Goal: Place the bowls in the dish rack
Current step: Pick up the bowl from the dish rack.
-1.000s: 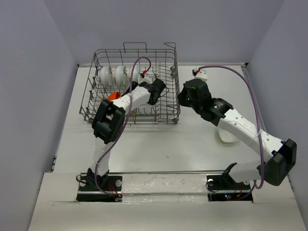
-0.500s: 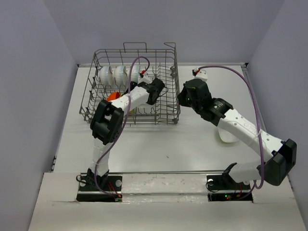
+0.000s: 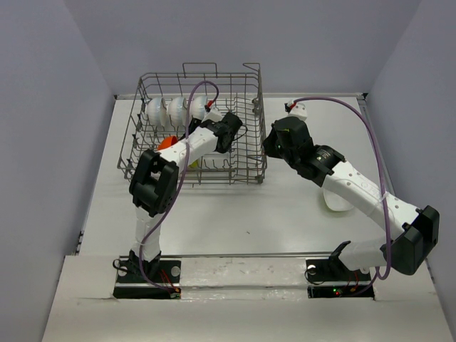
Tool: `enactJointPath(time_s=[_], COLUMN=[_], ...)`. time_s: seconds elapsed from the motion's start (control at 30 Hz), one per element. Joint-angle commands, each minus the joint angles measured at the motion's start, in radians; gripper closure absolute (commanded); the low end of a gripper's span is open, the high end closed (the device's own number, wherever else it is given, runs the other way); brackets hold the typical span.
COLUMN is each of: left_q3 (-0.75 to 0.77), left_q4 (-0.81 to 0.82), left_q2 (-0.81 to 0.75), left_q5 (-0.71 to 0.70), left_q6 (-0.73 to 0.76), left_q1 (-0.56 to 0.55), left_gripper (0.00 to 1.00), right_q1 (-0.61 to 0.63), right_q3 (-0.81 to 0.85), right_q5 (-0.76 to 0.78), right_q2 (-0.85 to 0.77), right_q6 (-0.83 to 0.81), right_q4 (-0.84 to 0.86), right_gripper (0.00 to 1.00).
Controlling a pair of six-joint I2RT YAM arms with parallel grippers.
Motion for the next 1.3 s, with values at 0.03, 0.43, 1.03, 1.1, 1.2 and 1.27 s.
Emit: enactJointPath(time_s=[0.03,0.43,1.03,1.1,1.2,1.27], left_q3=[-0.018,-0.045,-0.036,-0.037,-0.036,-0.033], left_q4=[0.015,0.038,0.05,0.05,0.05,0.048], left_q2=[-0.052,-0.059,-0.055,-0.053,-0.055,-0.058], left_q5=[0.0,0.038,0.069,0.069,0.072,0.071], left_q6=[-0.009,0.001,0.014,0.013,0.01,0.008], left_q1=[0.014,0.039,0.045,0.043,0.043,0.043], left_gripper=[0.48,0.48,0.69,0.75,0.87,0.97], right_q1=[0.016,0.016,0.016,0.016,0.016,0.016], right_q3=[0.024,0.024,0.026,0.029,0.03,0.03], right_q5=[-0.003,-0.003,-0.001,-0.003,-0.003,-0.003], right_q2=[-0.015,-0.01,-0.004,-0.004,-0.001,-0.001], right_q6=[-0.03,-0.03,-0.03,-0.03,-0.03,-0.03], right_q4=[-0.053,-0.055,-0.055,-0.053,-0.055,-0.055], right_gripper=[0.92,0.92,0.92,0.92,0.92,0.92])
